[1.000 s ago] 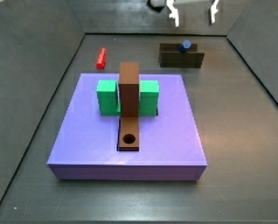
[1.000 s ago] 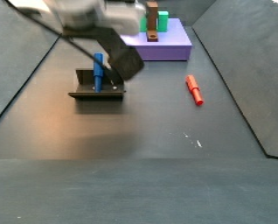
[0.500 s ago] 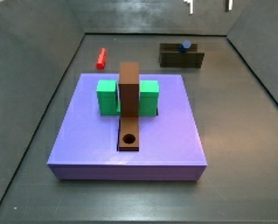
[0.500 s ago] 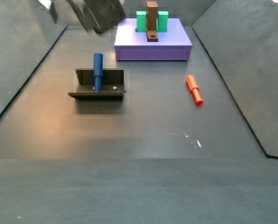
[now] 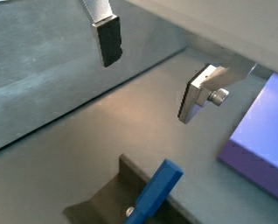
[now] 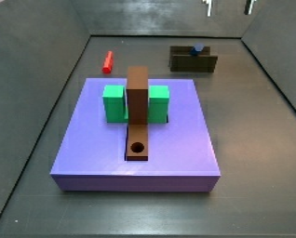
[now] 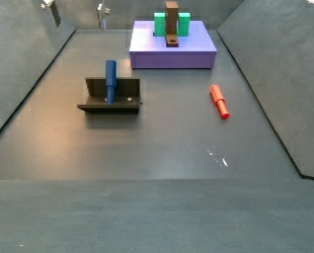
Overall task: Pick up the blue object. Move up. Place the blue object on the fixture. Regrasp the blue object. Move to above the board. Insert the blue object.
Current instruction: Regrasp the blue object.
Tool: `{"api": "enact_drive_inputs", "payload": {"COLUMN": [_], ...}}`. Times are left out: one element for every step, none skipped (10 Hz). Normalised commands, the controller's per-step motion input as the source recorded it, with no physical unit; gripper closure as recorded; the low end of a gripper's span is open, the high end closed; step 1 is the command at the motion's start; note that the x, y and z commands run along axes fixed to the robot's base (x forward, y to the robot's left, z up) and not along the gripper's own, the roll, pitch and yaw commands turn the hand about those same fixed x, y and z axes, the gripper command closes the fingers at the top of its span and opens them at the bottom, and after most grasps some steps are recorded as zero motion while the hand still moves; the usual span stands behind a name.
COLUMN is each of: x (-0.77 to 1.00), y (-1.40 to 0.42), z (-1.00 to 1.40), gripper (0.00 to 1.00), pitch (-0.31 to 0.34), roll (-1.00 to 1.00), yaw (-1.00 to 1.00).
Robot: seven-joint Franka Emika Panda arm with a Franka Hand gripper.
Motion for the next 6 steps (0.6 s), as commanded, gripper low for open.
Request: {"api": "enact_drive_inputs", "payload": {"x": [0.01,0.01,0.0,0.0,0.0,0.0], "y": [-0.12,-0.11,-0.08,0.0,0.0,0.0], "z": [0.03,0.03,0.02,0.0,0.01,0.03], "gripper": [0.0,0.0,0.0,0.0,0.0,0.0], "pitch": [0.049,0.04,0.04,0.066,0.094,0.131], "roll": [1.0,1.0,1.0,1.0,1.0,1.0], "yaw": [0.14,0.12,0.12,0.13,0.07,0.03]}}
